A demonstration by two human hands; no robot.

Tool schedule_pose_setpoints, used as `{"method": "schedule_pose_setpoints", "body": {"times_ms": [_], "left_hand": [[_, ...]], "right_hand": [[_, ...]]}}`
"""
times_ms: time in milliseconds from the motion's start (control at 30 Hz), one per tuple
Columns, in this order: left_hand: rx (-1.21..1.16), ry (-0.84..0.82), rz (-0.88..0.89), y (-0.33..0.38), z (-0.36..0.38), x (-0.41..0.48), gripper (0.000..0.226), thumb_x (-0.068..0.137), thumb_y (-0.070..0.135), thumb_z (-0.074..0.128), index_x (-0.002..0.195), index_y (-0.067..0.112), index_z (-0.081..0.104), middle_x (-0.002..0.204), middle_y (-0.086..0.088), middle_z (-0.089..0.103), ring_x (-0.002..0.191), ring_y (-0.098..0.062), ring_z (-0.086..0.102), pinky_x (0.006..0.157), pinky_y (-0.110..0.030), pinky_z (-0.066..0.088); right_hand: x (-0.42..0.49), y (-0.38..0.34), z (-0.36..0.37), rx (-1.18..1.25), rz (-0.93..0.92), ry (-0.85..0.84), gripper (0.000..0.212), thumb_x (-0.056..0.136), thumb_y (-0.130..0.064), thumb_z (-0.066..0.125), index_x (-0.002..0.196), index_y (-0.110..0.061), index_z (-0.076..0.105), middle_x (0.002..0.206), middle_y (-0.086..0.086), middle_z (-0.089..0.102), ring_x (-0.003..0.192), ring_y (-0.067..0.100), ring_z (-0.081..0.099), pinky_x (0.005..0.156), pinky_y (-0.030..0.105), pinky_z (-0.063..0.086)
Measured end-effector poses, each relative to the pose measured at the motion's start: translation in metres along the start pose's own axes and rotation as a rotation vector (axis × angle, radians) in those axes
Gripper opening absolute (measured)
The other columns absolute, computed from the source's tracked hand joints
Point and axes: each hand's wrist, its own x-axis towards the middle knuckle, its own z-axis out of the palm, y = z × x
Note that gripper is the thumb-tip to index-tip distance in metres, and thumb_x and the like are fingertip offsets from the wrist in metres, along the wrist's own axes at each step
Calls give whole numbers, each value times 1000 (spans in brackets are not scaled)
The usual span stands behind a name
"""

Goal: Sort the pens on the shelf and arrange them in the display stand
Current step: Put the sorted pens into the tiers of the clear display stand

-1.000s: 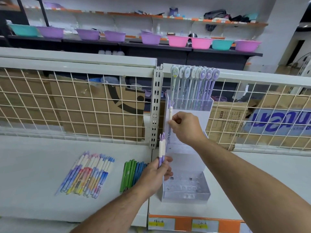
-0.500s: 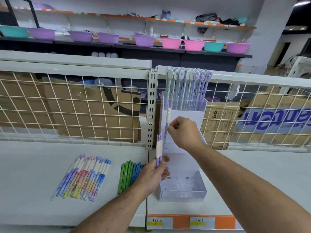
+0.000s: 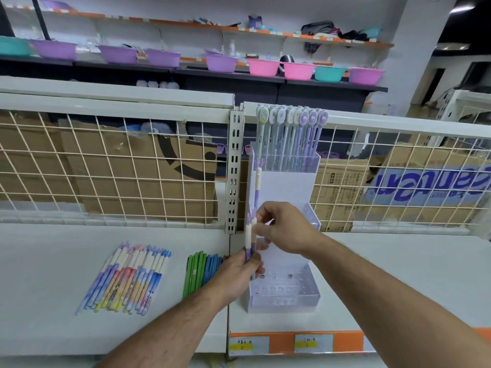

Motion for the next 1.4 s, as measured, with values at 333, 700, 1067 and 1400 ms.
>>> {"method": "schedule_pose_setpoints", "body": {"times_ms": [333,700,1067,1400], "left_hand": [[-74,61,-18,-4,4,1,26,106,24,43,99,11,64,98,-6,68,99,-18,70,96,-31,55],[-84,75,-4,-3,5,1,22,106,23,41,106,17,62,98,-6,66,98,-19,69,93,-28,55],[-74,67,4,-5,4,3,23,107,24,41,106,19,63,101,-7,67,100,-19,69,95,-30,55],[27,85,35,-6,11,-2,25,106,25,41,105,20,65,100,-4,66,105,-23,66,100,-35,52]], "right_hand": [[16,-45,-37,261,-83,519,11,97,-19,62,90,-12,58,79,7,72,76,24,72,68,49,61],[31,-28,-20,14,-35,409,10,93,-23,62,85,-20,57,80,3,70,78,24,69,65,50,60],[36,-25,-16,-32,-35,384,13,94,-27,64,85,-20,57,80,4,71,78,26,69,65,47,60],[10,-9,-5,36,24,404,10,87,-21,69,82,-20,61,78,-3,67,73,21,67,62,33,55]]}}
